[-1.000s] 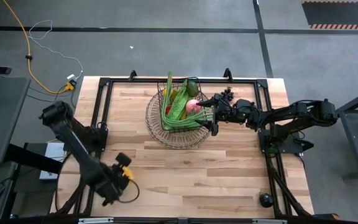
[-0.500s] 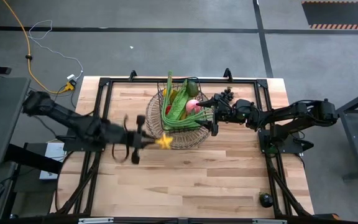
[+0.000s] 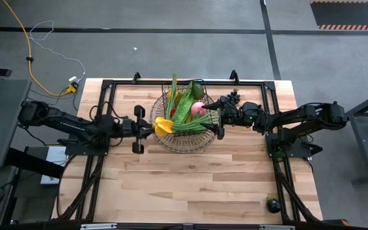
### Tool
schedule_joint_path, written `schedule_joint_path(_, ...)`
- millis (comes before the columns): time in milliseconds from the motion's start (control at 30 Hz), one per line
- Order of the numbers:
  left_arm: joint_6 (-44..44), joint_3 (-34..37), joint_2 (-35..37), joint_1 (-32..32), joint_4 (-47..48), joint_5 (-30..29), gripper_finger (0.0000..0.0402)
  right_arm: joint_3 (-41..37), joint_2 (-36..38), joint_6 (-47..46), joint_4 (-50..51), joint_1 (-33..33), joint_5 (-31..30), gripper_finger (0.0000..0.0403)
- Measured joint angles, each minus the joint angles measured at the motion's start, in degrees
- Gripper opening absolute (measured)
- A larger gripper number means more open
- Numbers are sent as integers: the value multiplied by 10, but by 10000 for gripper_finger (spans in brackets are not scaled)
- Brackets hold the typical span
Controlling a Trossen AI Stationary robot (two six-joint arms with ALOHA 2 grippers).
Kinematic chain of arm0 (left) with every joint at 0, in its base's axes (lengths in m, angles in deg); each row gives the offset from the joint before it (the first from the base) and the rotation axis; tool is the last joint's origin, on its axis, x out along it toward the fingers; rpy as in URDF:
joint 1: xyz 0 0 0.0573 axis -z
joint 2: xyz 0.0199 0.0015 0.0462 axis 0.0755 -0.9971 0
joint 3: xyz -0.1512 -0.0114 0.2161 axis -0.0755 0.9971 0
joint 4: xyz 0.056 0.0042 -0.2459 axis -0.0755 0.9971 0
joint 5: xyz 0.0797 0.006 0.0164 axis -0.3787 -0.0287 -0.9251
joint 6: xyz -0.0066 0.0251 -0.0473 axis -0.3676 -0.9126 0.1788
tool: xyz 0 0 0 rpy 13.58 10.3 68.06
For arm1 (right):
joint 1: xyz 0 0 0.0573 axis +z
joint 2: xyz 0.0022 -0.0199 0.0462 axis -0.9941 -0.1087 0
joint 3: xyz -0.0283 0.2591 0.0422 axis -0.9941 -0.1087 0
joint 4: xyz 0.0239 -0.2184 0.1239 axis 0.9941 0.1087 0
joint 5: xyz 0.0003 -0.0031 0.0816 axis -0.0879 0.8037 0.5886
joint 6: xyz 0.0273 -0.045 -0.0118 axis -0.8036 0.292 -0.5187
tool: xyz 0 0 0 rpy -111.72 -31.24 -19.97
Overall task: Build produce basket
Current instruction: Put the starfruit into the black mesh basket
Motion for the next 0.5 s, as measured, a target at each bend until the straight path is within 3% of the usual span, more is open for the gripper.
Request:
schedule_joint_path(400,14,1,0,0,0,-17,6,0,0,0,0,0,0,370)
schedule_joint_path(500,13,-1,-1,0,2,-57,7,0,0,0,0,0,0,370)
